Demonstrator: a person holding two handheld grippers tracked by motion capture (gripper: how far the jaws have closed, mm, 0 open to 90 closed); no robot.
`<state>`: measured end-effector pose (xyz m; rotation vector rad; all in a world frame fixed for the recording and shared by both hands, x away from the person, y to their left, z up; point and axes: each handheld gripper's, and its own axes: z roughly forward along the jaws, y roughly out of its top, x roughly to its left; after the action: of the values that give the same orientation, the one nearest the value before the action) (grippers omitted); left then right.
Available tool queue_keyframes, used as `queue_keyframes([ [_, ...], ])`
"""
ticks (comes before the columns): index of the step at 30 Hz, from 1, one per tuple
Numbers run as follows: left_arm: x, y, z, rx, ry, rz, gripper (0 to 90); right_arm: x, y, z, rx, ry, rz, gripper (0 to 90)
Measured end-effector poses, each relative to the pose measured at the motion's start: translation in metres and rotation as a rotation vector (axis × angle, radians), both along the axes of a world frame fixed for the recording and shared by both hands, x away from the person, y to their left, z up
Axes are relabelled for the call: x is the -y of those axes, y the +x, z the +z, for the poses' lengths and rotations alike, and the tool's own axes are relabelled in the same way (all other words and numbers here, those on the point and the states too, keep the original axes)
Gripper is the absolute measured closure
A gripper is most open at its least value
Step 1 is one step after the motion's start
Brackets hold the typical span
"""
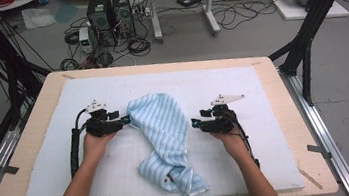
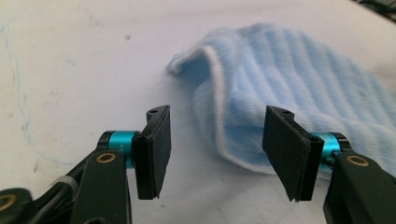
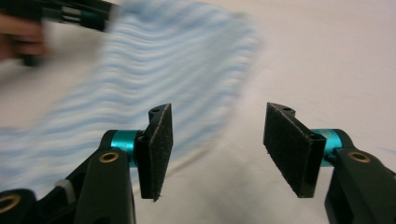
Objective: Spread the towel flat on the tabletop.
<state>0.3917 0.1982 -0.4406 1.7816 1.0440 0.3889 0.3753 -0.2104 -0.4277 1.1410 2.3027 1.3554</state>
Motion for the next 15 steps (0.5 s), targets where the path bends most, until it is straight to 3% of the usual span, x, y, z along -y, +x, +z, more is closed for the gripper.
queue_keyframes([
  [3,-0.001,-0.008,0.003,0.027,-0.012,-0.044,41.9,-0.003,0.015,-0.004,0.014,-0.074,-0.067,59.0],
  [6,-0.001,-0.014,0.008,0.059,-0.021,-0.076,41.8,-0.012,0.030,-0.005,0.010,-0.116,-0.081,62.9],
  [11,-0.001,-0.019,0.010,0.078,-0.024,-0.085,41.6,-0.030,0.048,-0.012,-0.019,-0.144,-0.069,62.7],
  [15,-0.002,-0.018,0.009,0.077,-0.023,-0.080,41.4,-0.043,0.058,-0.021,-0.062,-0.128,-0.077,56.5],
])
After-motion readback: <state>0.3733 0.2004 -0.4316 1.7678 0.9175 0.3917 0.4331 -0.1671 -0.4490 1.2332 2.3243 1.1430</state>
